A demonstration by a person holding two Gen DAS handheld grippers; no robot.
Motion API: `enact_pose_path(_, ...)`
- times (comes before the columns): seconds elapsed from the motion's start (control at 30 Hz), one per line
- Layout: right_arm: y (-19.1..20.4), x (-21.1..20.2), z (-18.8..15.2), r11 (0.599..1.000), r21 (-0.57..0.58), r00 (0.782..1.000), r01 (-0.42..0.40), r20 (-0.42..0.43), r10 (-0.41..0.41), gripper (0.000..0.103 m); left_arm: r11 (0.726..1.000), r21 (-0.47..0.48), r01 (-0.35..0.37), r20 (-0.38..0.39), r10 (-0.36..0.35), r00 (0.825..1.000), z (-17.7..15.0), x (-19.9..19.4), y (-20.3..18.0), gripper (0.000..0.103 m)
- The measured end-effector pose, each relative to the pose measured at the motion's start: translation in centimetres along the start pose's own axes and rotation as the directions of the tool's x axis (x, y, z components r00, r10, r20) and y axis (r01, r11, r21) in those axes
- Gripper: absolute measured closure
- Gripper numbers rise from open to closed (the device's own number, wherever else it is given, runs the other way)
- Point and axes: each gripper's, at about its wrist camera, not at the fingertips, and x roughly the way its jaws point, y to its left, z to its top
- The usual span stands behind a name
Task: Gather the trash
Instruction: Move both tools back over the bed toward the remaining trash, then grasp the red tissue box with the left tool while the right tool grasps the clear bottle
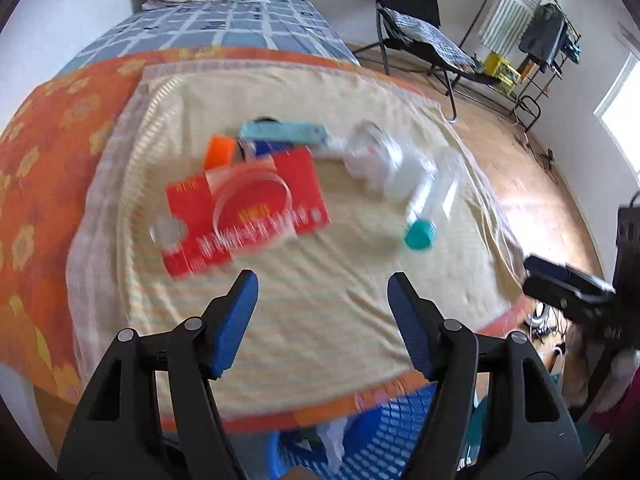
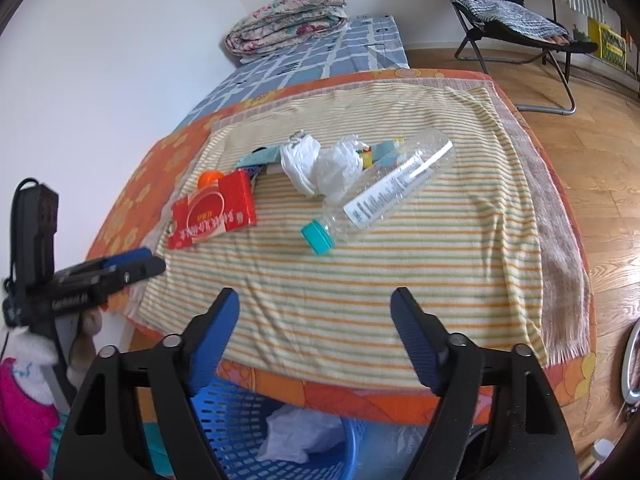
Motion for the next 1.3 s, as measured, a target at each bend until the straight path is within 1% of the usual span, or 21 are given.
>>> enact_pose_path(0.13,-0.4,0.8,1.1,0.999,0.039,1.000,-0.016,-0.016,0.016,0.024,0.999,-0.053,-0.014,0.033,0.015,0.999,2.1,0.4,2.4,0.034)
enact_pose_path(0.23,-0.3,1.0,1.8,0.999,0.043,1.000,-0.019,-0.016,0.020,0.024,0.996,-0.084,-0.021,0.039,0.024,0.999,3.5,1.0,4.2,0.034)
enact_pose_path(0.3,-0.2,1.0,2.2,0.999,0.034,1.000,-0.015,-0.007,0.015,0.024,0.994,-0.110,-0.029,0.037,0.033,0.999,4.5,1.8,5.3,0.034)
enact_pose_path(0.4,0.0,1.2,3.0,1.000,0.027,1.000,-0.005,0.002,0.004,0.024,0.990,-0.143,-0.023,0.031,0.028,0.999,5.5,2.8,6.3,0.034)
enact_pose_path(0.47,-0.1,1.4,3.4,0.999,0.035,1.000,-0.002,0.004,0.002,0.024,0.989,-0.144,-0.028,0.025,0.032,0.999,6.0,3.4,6.7,0.034)
enact_pose_path(0.57,-0.2,1.7,3.9,0.998,0.058,1.000,-0.014,-0.001,0.014,0.024,0.987,-0.151,-0.048,0.018,0.051,0.999,6.8,4.5,7.5,0.034)
enact_pose_path(0.63,-0.2,1.9,4.1,0.998,0.066,1.000,-0.023,-0.005,0.024,0.024,0.984,-0.174,-0.037,0.007,0.039,0.999,7.2,5.3,8.1,0.034)
enact_pose_path(0.73,0.2,2.0,4.4,0.998,0.051,1.000,-0.023,-0.007,0.023,0.024,0.979,-0.201,-0.023,-0.027,0.018,0.999,7.2,6.5,8.8,0.034)
enact_pose_path(0.8,0.4,2.0,4.5,0.999,0.037,1.000,-0.017,-0.002,0.017,0.024,0.980,-0.200,-0.016,-0.048,0.007,0.999,6.8,7.0,8.9,0.034)
enact_pose_path(0.9,0.2,2.0,4.7,0.999,0.032,1.000,-0.005,0.006,0.005,0.024,0.984,-0.179,-0.014,-0.084,-0.002,0.996,6.1,7.5,8.6,0.034)
enact_pose_path(1.0,-0.4,2.1,4.8,0.998,0.057,1.000,-0.002,0.006,0.002,0.024,0.988,-0.152,0.001,-0.113,-0.018,0.993,5.2,7.6,7.9,0.034)
enact_pose_path(1.07,-0.8,2.1,4.9,0.997,0.072,1.000,0.004,0.004,-0.004,0.024,0.993,-0.115,0.001,-0.129,-0.015,0.992,4.7,7.6,7.2,0.034)
enact_pose_path(1.13,-1.2,2.3,5.0,0.997,0.080,1.000,0.015,0.001,-0.015,0.024,0.997,-0.078,-0.024,-0.128,0.014,0.992,4.5,7.2,6.6,0.034)
enact_pose_path(1.17,-1.4,2.4,5.0,0.996,0.087,1.000,0.023,0.001,-0.023,0.024,0.997,-0.074,-0.036,-0.122,0.027,0.992,4.6,7.0,6.7,0.034)
enact_pose_path(1.23,-1.8,2.5,5.0,0.994,0.108,1.000,0.027,0.002,-0.027,0.024,0.993,-0.100,-0.055,-0.106,0.045,0.993,5.1,6.8,7.3,0.034)
enact_pose_path(1.3,-2.2,2.6,5.0,0.990,0.138,1.000,0.020,-0.002,-0.020,0.024,0.988,-0.147,-0.051,-0.094,0.037,0.995,5.9,7.0,8.3,0.034)
